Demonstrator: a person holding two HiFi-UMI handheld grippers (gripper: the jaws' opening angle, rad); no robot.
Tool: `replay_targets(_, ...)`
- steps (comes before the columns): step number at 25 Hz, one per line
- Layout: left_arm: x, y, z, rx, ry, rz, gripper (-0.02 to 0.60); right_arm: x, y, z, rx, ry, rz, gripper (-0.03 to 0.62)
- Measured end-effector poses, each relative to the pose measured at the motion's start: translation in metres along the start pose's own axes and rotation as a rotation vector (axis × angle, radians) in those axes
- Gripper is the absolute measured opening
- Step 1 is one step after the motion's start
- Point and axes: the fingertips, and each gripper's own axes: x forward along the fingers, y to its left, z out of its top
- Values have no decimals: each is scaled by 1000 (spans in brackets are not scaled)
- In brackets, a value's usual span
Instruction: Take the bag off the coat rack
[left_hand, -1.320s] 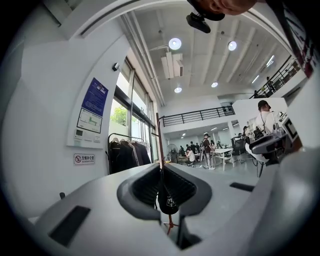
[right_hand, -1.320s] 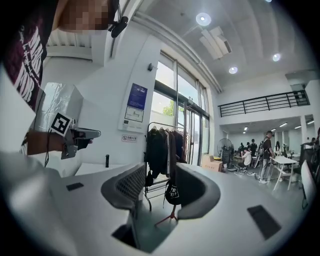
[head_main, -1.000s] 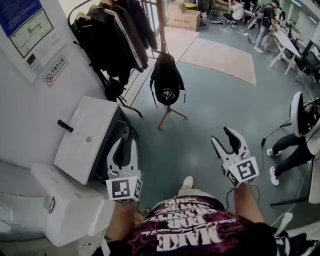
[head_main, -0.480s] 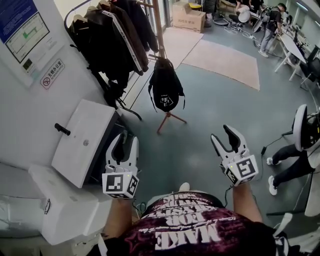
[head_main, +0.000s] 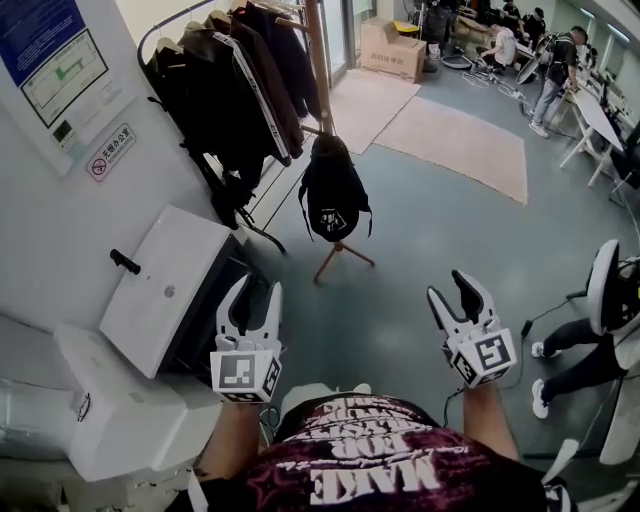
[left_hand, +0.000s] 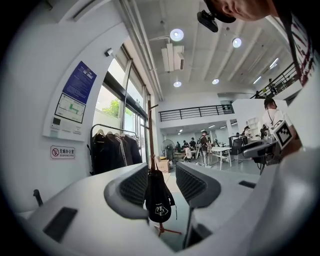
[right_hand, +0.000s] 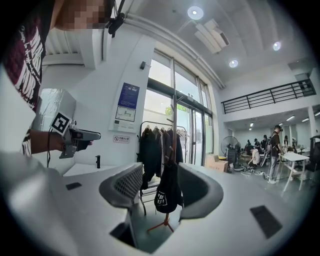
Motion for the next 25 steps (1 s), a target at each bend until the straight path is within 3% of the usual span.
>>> replay_targets(9,5,1,-14,32,75,0,166,4,8,-19,25,40,36,219)
replay_targets(25,76,5,-40,28,104,-67,166,38,-20,-40,30,110,-11,215)
